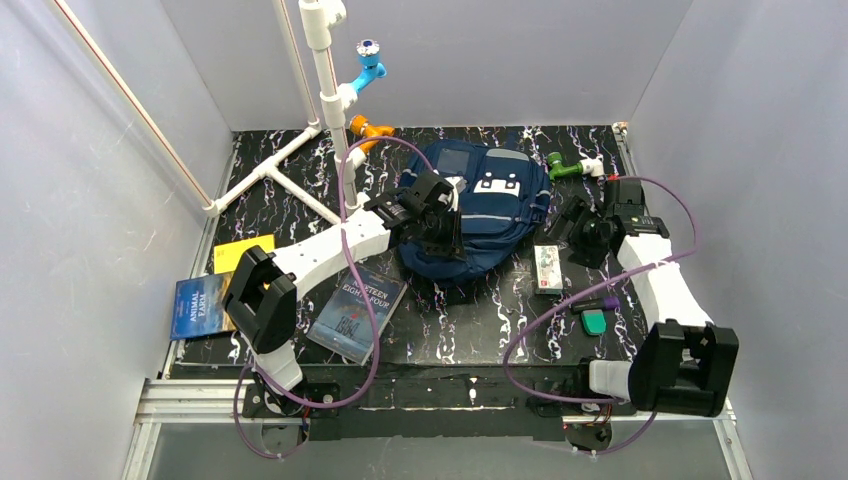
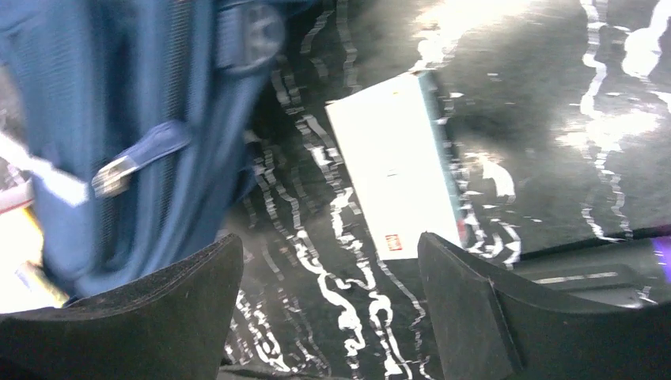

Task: Pack the student bag
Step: Move the stationery to the center of the board, then unzip the student bag at the center of the board.

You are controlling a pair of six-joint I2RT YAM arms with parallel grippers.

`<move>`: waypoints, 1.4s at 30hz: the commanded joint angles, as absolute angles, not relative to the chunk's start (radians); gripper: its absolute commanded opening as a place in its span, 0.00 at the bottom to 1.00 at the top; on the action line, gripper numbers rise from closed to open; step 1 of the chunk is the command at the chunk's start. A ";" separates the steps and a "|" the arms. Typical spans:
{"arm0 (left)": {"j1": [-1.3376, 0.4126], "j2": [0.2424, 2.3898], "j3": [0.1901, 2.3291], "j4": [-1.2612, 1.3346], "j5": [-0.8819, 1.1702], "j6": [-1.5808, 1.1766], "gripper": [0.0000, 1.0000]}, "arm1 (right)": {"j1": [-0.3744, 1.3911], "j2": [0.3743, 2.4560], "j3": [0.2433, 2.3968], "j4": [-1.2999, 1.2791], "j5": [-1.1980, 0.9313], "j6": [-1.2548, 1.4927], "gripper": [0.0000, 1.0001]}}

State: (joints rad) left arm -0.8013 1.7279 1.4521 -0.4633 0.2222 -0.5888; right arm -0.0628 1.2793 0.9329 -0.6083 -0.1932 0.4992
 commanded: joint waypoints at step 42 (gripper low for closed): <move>-0.838 1.365 1.318 -0.475 -0.036 -0.351 0.98 | -0.107 1.451 1.172 -0.554 -0.602 0.552 0.01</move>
